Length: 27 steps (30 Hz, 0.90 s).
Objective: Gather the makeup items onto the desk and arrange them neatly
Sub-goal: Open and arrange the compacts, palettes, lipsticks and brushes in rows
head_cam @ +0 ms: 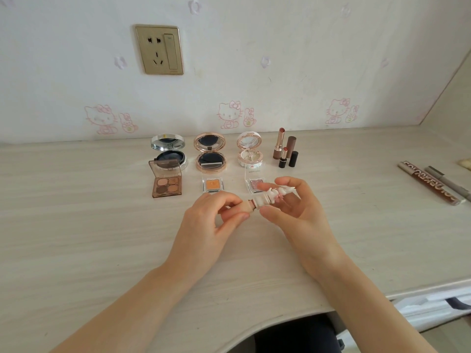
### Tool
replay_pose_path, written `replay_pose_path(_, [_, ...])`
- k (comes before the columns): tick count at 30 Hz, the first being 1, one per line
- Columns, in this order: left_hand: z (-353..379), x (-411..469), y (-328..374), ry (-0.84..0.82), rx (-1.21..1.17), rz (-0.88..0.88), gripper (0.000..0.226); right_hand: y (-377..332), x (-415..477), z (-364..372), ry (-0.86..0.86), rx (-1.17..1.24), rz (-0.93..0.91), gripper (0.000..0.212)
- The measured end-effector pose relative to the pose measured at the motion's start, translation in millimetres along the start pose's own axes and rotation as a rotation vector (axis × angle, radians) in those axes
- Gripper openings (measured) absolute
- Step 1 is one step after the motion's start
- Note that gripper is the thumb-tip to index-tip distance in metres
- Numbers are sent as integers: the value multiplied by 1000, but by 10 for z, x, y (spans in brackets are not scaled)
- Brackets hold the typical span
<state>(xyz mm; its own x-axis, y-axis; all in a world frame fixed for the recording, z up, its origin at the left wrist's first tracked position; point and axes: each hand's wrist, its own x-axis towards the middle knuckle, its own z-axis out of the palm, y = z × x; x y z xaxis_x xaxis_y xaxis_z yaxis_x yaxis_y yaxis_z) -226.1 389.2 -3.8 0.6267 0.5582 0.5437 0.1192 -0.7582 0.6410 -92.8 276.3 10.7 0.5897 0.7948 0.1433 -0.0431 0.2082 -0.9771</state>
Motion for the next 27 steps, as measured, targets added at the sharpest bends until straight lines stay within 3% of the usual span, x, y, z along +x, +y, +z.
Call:
replay_pose_path(7, [3, -10, 23, -13, 26, 32, 19, 13, 11, 24, 101, -80, 17, 22])
replay_pose_path(13, [-3, -10, 27, -6, 29, 21, 19, 16, 12, 11, 114, -57, 56, 49])
replay_pose_path(17, [1, -13, 26, -12, 35, 19, 18, 29, 14, 22, 122, -101, 52, 35])
replay_pose_path(21, [1, -13, 23, -11, 19, -14, 16, -2, -1, -7, 75, 43, 38, 35])
replay_pose_path(27, [10, -38, 72, -38, -39, -41, 18, -50, 23, -7, 56, 180, 47, 19])
